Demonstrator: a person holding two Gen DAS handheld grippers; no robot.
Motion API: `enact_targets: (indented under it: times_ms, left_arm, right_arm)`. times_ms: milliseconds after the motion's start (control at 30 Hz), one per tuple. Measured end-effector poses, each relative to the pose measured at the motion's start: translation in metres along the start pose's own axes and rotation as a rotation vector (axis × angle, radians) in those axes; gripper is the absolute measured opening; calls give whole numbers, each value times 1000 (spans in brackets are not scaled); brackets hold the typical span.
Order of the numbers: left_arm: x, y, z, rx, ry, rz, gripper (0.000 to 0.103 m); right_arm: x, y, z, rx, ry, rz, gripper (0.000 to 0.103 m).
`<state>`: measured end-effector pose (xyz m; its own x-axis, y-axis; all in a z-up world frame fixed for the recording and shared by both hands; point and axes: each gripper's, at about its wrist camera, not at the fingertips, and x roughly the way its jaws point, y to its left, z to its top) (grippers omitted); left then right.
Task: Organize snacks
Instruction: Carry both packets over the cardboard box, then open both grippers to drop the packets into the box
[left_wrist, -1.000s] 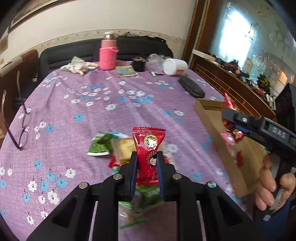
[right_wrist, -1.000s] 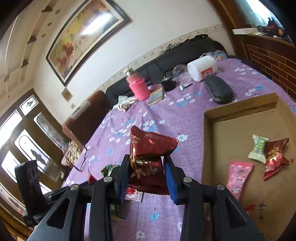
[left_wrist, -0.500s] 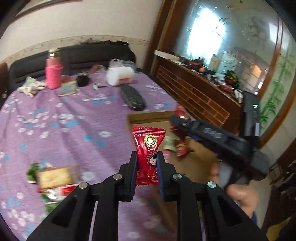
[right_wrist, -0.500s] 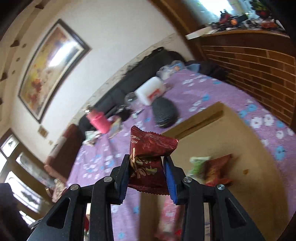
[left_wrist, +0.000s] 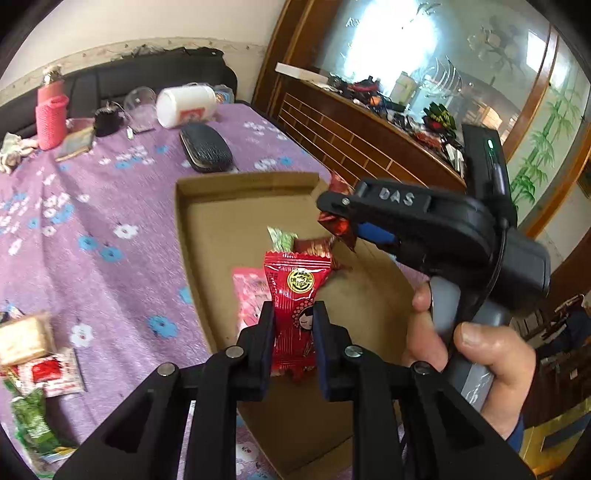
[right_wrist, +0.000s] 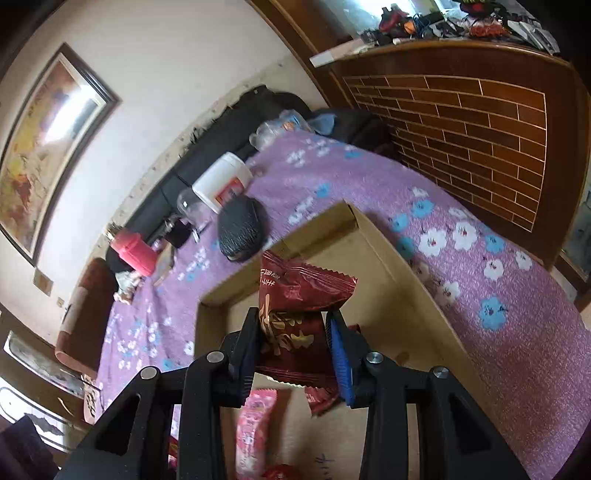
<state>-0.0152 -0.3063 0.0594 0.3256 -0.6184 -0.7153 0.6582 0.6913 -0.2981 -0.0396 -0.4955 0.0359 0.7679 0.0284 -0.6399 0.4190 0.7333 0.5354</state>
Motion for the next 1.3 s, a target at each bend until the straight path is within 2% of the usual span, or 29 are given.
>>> enact_targets:
  times_ms: [300,700,1133,1300]
  left_arm:
    - [19,-5,-19,57,43,1,19]
    - [19,-2,-24,36,61,-28,19]
    - [23,-20,-33,123,68,-22,19]
    - [26,-19,-34,125,75,-11,20]
  right_arm:
    - [11,1,-1,-28,25,-61,38]
    - [15,0,-5,-51,19,-160,38]
    - [15,2,-6,-64,25,-194,39]
    - [15,-6,-4,-19,30,-192,40]
